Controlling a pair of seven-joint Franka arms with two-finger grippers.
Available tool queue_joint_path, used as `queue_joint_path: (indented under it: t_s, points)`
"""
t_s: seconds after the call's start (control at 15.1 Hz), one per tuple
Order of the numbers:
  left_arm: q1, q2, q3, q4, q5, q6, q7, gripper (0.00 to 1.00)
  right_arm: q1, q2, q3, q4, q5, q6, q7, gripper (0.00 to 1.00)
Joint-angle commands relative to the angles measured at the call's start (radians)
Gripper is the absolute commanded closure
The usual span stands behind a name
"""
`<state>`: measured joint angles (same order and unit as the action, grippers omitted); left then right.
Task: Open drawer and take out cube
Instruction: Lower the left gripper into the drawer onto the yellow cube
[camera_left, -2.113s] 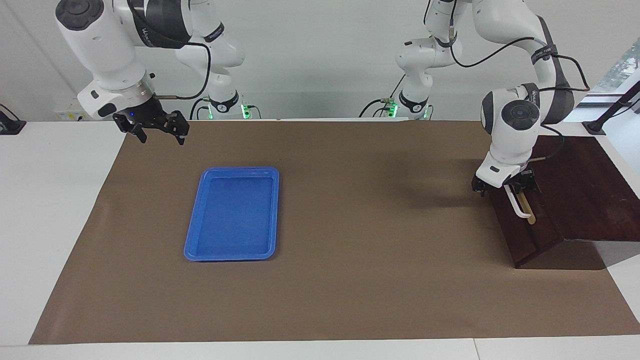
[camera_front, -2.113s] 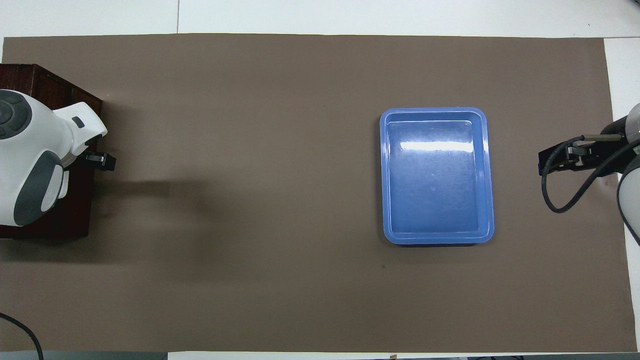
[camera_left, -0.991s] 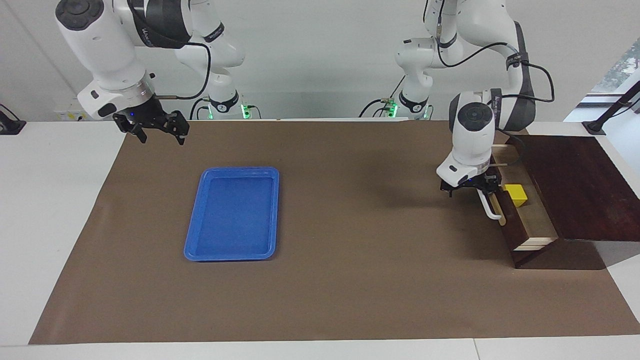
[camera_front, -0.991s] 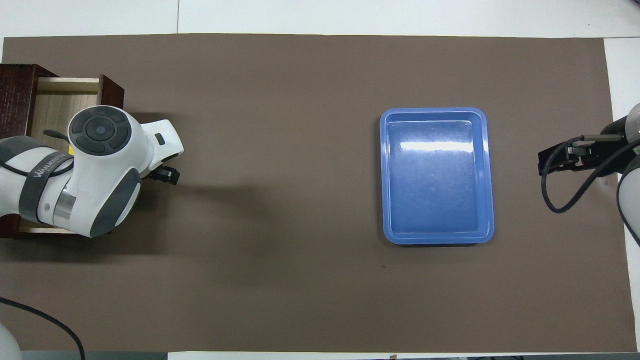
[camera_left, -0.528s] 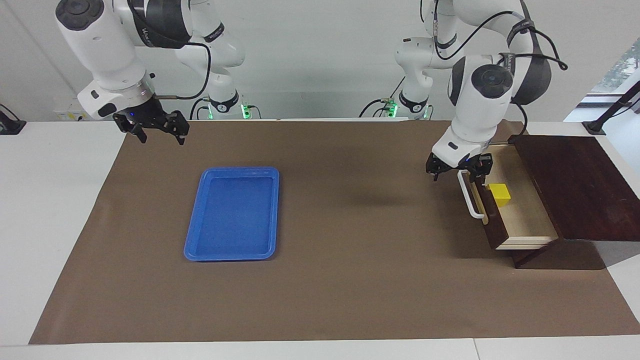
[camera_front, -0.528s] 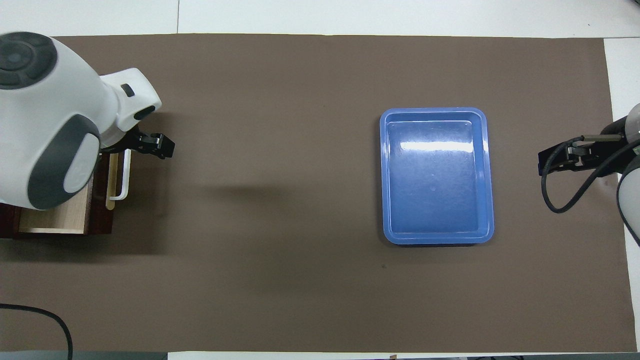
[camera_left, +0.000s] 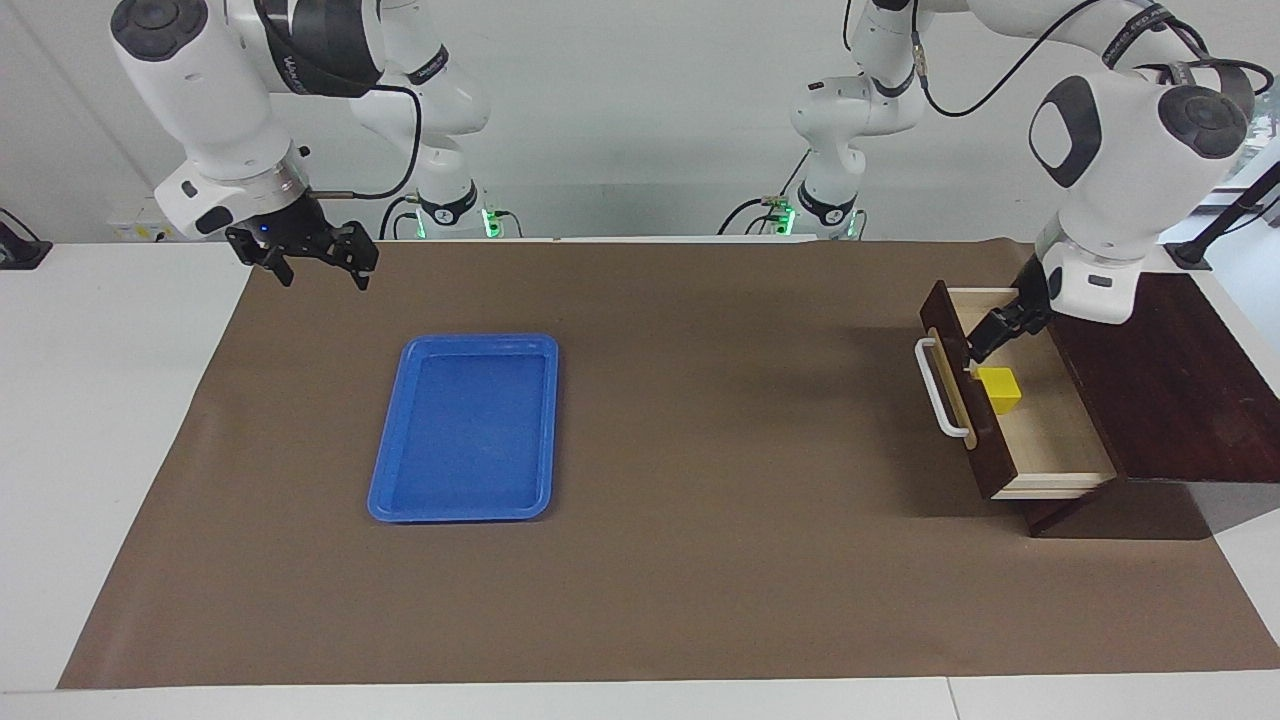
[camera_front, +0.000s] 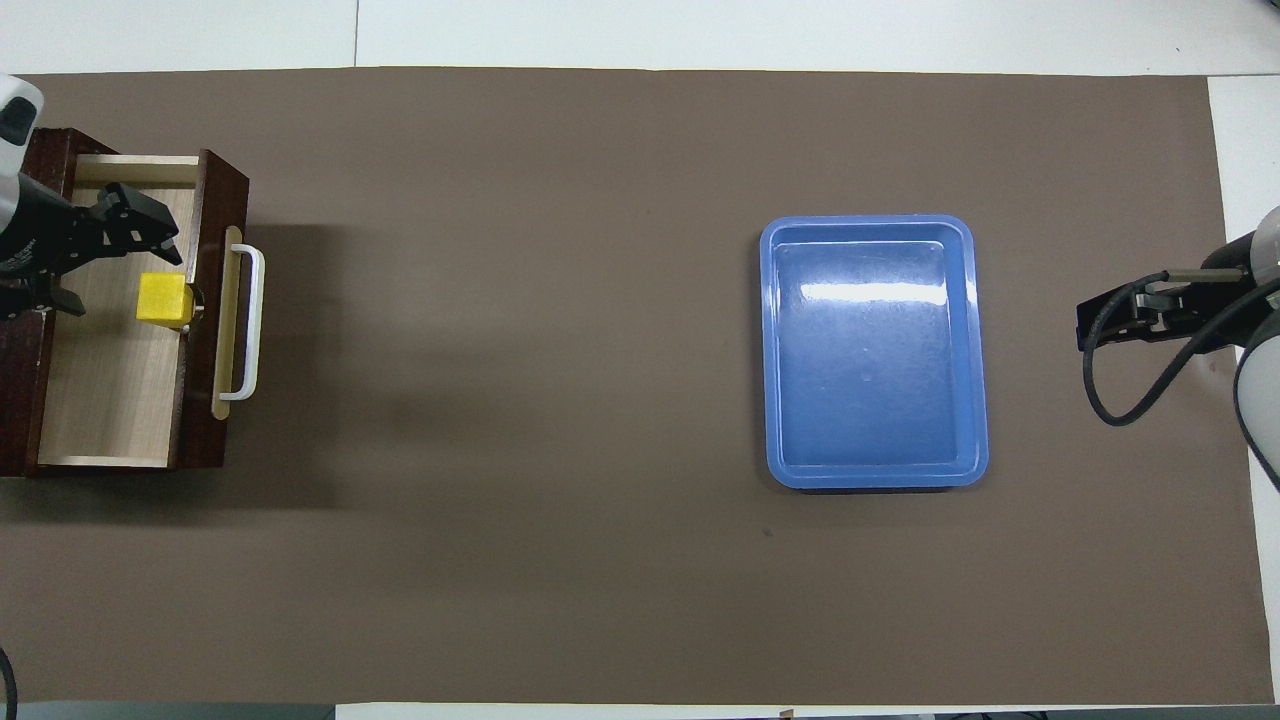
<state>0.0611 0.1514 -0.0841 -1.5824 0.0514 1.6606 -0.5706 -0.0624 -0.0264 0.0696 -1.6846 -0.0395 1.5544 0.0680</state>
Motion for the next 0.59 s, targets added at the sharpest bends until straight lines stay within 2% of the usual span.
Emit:
queue_joint_path:
  t_s: [0.0,0.2,0.33,0.53]
  points:
    - [0.017,-0.03,-0.005,-0.066,-0.015,0.068,-0.267,0.0,-0.013,-0.012,0.007,-0.01,0.009,0.012,0.004,0.0]
    - [0.039,-0.032,-0.003,-0.17,-0.012,0.203,-0.542,0.0,-0.013,-0.012,0.007,-0.01,0.009,0.012,0.004,0.0]
    - [0.042,-0.021,-0.002,-0.198,-0.008,0.266,-0.687,0.0,-0.013,-0.012,0.007,-0.01,0.009,0.012,0.004,0.0]
    - [0.051,-0.013,0.0,-0.215,-0.005,0.292,-0.758,0.0,-0.007,-0.012,0.009,-0.01,0.009,0.001,0.003,0.0]
